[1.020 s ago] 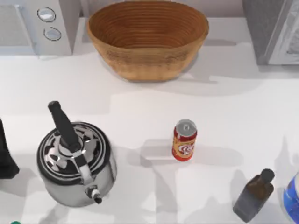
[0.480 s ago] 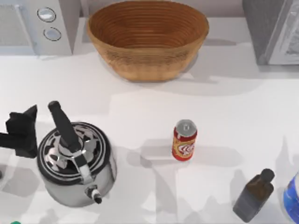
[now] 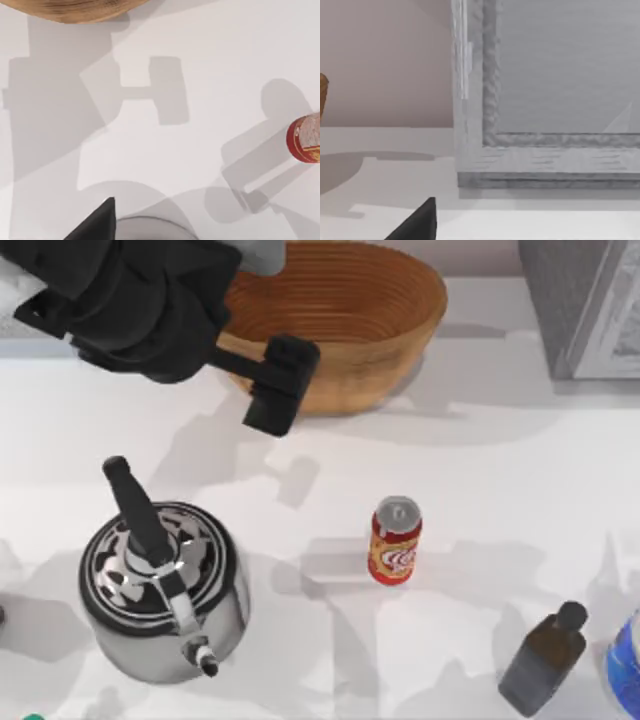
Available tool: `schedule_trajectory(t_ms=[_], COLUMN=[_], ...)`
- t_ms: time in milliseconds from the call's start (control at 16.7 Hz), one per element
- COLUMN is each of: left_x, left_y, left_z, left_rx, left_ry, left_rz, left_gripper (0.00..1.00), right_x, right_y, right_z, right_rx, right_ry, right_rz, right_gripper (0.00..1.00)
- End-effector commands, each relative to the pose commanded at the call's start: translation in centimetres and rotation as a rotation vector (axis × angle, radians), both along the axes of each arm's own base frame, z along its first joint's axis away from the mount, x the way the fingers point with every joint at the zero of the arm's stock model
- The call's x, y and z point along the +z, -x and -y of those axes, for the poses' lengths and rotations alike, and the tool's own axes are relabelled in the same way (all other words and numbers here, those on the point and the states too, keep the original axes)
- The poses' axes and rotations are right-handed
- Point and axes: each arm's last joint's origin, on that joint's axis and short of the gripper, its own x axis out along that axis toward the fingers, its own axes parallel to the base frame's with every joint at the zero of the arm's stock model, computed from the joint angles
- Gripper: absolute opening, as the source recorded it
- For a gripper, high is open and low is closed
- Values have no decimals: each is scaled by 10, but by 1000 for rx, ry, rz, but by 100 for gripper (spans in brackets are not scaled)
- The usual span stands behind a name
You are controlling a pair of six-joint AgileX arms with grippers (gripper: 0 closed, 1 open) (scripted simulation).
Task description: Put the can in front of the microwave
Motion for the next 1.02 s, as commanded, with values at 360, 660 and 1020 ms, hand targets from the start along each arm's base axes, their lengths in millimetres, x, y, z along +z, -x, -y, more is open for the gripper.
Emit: schedule_trajectory(t_ms=[360,660,1020], left_x=[-54,-94,-100], left_y=[-46,-42,-43], left_z=[123,169,172], left_rx=[-195,-270,-273], left_ry=[-235,-374,-389], left_rz=[-258,-376,-393], left_gripper=[100,100,100], right_x=[0,0,0], right_y=[0,0,0], right_z=[0,0,0], right_rx=[0,0,0], right_ry=[0,0,0], right_rz=[0,0,0], right_gripper=[100,100,100])
